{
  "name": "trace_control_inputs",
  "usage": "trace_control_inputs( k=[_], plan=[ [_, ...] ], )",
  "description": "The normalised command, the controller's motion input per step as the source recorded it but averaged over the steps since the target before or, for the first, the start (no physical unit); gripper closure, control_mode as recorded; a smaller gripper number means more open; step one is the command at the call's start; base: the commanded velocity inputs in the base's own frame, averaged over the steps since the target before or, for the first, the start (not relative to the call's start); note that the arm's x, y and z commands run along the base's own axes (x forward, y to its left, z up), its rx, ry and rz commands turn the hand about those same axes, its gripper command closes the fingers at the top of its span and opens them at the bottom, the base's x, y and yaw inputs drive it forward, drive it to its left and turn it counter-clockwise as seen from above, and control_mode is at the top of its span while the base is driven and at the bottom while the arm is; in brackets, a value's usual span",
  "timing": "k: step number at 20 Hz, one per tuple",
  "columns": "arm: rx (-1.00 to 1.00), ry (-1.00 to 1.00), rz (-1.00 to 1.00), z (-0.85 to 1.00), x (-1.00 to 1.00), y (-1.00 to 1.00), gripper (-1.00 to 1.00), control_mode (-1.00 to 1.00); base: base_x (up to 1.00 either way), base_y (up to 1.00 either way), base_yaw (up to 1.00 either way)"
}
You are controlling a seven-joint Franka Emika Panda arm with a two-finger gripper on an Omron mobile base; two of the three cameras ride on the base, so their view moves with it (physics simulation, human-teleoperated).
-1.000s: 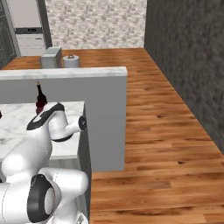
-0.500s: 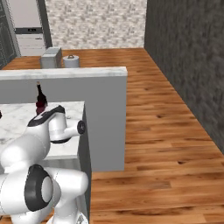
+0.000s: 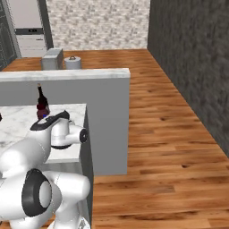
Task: Place the drinks on the dining counter in a tight cluster.
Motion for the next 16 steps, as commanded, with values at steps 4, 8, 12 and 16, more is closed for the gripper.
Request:
trace_control_inputs(
  k=[4, 8, 12, 16],
  plan=[
    [0.00, -0.05, 0.00, 0.00, 0.00, 0.00, 1.00, -1.00, 0.00, 0.00, 0.00],
    [0.00, 0.00, 0.00, 0.00, 0.05, 0.12, 1.00, -1.00, 0.00, 0.00, 0.00],
    [0.00, 0.00, 0.00, 0.00, 0.19, 0.20, 1.00, -1.00, 0.00, 0.00, 0.00],
    [0.02, 0.00, 0.00, 0.00, 0.19, 0.13, 1.00, -1.00, 0.00, 0.00, 0.00]
  ],
)
